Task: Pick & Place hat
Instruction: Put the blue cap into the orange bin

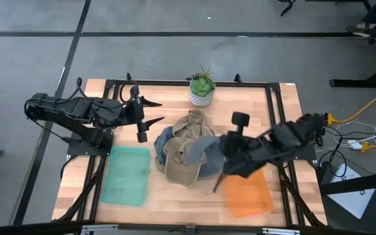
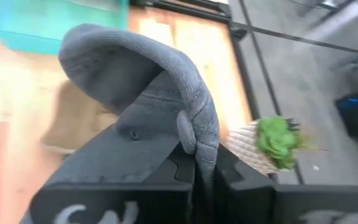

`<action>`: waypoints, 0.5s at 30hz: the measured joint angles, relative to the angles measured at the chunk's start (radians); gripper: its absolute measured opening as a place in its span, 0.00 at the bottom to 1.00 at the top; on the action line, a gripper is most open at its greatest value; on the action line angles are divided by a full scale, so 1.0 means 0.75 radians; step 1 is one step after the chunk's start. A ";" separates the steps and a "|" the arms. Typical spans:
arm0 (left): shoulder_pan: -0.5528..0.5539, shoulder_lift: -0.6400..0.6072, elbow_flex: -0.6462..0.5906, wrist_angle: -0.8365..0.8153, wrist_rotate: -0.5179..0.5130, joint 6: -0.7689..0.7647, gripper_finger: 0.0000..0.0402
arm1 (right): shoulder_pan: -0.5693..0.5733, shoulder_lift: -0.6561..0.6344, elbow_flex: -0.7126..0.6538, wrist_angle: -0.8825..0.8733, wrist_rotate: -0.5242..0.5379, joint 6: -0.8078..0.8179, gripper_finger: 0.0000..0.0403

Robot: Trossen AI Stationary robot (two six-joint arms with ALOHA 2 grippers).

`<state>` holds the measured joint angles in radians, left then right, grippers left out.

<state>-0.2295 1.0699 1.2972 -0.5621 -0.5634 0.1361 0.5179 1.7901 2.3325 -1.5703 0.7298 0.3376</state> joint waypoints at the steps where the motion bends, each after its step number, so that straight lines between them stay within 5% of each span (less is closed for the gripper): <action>1: 0.000 -0.003 0.000 -0.013 0.012 -0.009 0.51 | 0.023 -0.001 0.000 0.000 -0.013 0.021 0.03; 15: 0.000 -0.004 0.000 -0.087 0.046 -0.061 0.49 | 0.315 -0.006 -0.055 0.001 -0.235 0.430 0.03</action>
<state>-0.2295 1.0670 1.2972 -0.6273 -0.5285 0.0901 0.7544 1.7856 2.2914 -1.5696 0.5537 0.6605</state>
